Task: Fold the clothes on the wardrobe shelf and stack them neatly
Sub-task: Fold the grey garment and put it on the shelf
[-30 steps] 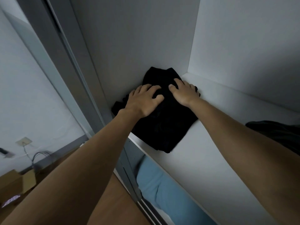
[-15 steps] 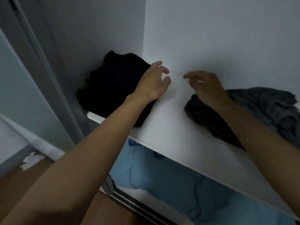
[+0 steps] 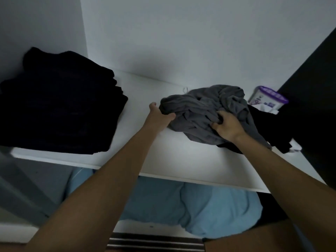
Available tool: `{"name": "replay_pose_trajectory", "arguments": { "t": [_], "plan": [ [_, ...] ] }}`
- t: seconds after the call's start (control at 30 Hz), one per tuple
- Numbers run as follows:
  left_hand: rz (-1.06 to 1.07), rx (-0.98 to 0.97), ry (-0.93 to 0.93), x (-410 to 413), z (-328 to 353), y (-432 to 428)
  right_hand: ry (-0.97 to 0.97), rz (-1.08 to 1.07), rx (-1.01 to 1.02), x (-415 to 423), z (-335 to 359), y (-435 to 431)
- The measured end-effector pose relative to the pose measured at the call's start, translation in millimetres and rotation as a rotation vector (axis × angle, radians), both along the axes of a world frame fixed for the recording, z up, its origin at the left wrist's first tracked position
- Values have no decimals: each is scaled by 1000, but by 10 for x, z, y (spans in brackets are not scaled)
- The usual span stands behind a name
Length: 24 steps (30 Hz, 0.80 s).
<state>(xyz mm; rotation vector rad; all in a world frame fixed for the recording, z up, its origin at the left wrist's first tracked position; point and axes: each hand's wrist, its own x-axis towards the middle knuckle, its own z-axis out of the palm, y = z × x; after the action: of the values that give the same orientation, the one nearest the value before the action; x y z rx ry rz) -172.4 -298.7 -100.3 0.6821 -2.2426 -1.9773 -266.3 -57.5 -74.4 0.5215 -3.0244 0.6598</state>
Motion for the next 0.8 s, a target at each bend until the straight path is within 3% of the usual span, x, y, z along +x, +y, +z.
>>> {"name": "replay_pose_trajectory", "arguments": {
  "t": [0.07, 0.17, 0.27, 0.3, 0.37, 0.47, 0.53, 0.6, 0.67, 0.73, 0.8],
  "plan": [
    [36, -4, 83, -63, 37, 62, 74, -71, -86, 8, -18, -60],
    [37, 99, 234, -7, 221, 197, 128, -132, -442, 145, 92, -104],
    [-16, 377, 251, 154, 404, 312, -10, -95, -945, 431, 362, -74],
    [-23, 495, 231, 208, 432, 336, -103, -42, -1027, 526, 438, -16],
    [-33, 647, 232, 313, 484, 387, -289, 67, -922, 706, 477, 180],
    [-90, 636, 286, 505, 579, 569, -703, 145, -657, 916, 430, 606],
    [-196, 627, 323, 663, 654, 742, -952, 151, -727, 990, 411, 844],
    [-361, 536, 352, 848, 676, 933, -1073, 88, -816, 1050, 426, 949],
    [-556, 331, 352, 1025, 625, 1109, -1071, 53, -898, 1097, 471, 861],
    [-721, 132, 309, 1200, 512, 1315, -931, 5, -909, 1199, 469, 788],
    [-825, 186, 273, 1343, 372, 1391, -703, 24, -850, 1382, 397, 868]
  ]
}}
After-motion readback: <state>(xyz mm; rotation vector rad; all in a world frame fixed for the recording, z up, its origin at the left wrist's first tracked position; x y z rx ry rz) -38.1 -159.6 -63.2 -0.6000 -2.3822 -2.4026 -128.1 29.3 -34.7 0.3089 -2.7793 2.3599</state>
